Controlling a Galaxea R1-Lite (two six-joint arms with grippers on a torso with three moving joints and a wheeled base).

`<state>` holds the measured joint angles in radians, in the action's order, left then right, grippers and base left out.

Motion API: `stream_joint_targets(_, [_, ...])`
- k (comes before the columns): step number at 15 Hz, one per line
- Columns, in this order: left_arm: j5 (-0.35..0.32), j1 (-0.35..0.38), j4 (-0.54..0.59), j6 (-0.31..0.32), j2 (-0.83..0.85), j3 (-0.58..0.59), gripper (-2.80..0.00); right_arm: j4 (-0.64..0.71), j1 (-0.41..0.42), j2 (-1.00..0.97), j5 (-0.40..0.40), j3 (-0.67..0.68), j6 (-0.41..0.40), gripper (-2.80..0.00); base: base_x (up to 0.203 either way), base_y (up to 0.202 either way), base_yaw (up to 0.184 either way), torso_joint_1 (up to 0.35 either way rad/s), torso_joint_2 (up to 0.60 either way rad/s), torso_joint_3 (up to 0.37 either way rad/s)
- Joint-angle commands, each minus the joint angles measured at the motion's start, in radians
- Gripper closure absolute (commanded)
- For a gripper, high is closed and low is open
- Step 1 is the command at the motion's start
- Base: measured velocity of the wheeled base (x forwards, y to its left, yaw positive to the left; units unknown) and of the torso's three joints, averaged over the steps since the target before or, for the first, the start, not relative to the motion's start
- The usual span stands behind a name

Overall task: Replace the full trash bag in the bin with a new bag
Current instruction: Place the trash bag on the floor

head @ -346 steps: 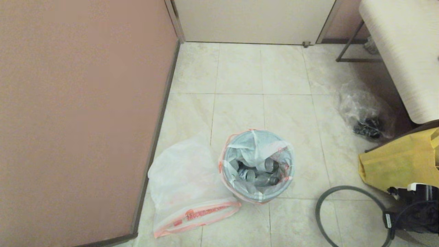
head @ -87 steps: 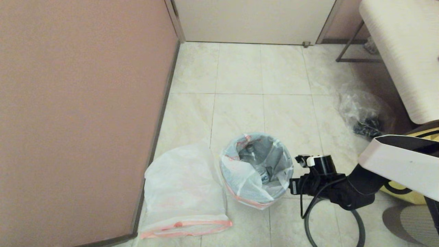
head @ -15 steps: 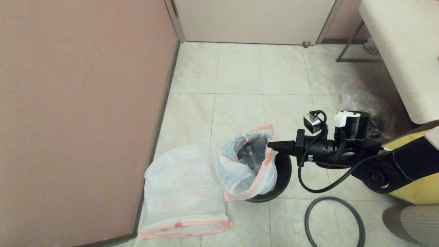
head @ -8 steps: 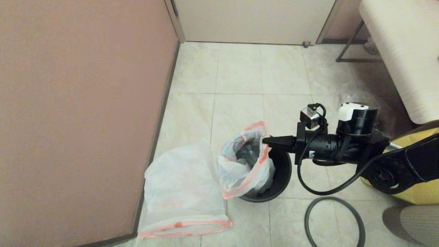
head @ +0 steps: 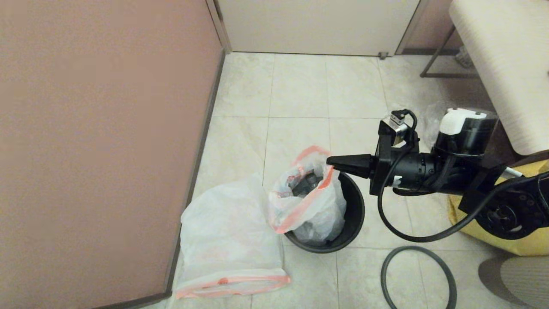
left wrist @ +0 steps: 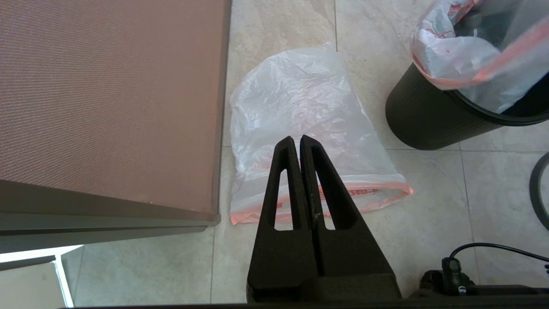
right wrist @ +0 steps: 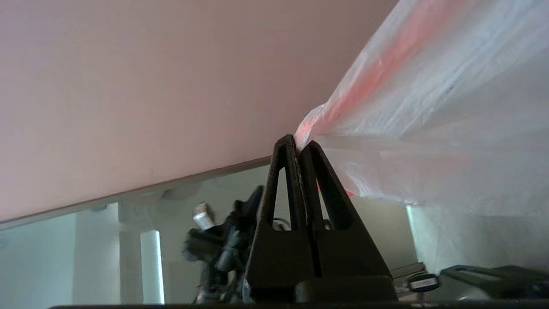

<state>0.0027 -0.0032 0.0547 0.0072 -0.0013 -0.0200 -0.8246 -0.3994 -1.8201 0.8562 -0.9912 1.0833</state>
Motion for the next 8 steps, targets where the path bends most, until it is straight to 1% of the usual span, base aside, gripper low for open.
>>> stream_joint_targets(1, [0.000,0.000,0.000,0.000,0.001,0.000,0.00,0.036,-0.008,0.071,0.004,-0.024,0.011,0.00,0.000,0.000,0.000,0.000,0.00,0.000])
stream_joint_targets(3, [0.000,0.000,0.001,0.000,0.001,0.000,0.00,0.104,-0.012,0.126,0.005,-0.062,0.015,0.00,0.000,0.000,0.000,0.000,0.00,0.000])
stream_joint_targets(7, [0.000,0.000,0.001,0.000,0.001,0.000,0.00,0.198,-0.015,0.185,0.005,-0.128,0.016,0.00,0.000,0.000,0.000,0.000,0.00,0.000])
stream_joint_targets(8, [0.000,0.000,0.000,0.000,0.001,0.000,0.00,0.202,-0.015,0.185,0.003,-0.129,0.015,0.00,0.000,0.000,0.000,0.000,0.00,0.000])
